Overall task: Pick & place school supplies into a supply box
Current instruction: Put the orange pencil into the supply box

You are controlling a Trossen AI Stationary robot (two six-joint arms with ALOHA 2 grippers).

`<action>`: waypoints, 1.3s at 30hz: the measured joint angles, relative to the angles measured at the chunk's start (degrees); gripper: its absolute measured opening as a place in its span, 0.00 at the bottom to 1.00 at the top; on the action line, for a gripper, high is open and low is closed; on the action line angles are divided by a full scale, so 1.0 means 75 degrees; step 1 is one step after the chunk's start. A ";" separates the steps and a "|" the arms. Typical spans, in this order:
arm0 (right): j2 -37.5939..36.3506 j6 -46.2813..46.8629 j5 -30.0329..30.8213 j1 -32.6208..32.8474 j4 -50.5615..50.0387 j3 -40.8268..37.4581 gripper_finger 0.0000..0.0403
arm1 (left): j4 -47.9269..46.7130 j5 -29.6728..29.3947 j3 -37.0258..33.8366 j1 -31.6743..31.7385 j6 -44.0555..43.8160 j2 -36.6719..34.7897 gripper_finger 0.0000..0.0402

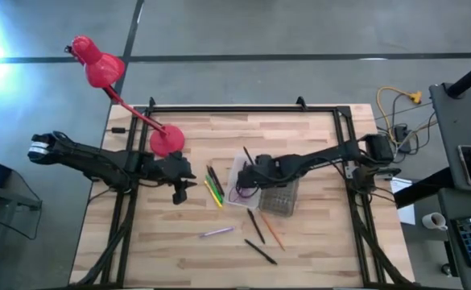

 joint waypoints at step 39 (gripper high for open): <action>0.0260 -0.0436 -0.0244 0.2305 -0.2854 0.1135 0.45 | 0.0662 -0.0402 -0.0034 0.0919 -0.2057 0.0003 0.26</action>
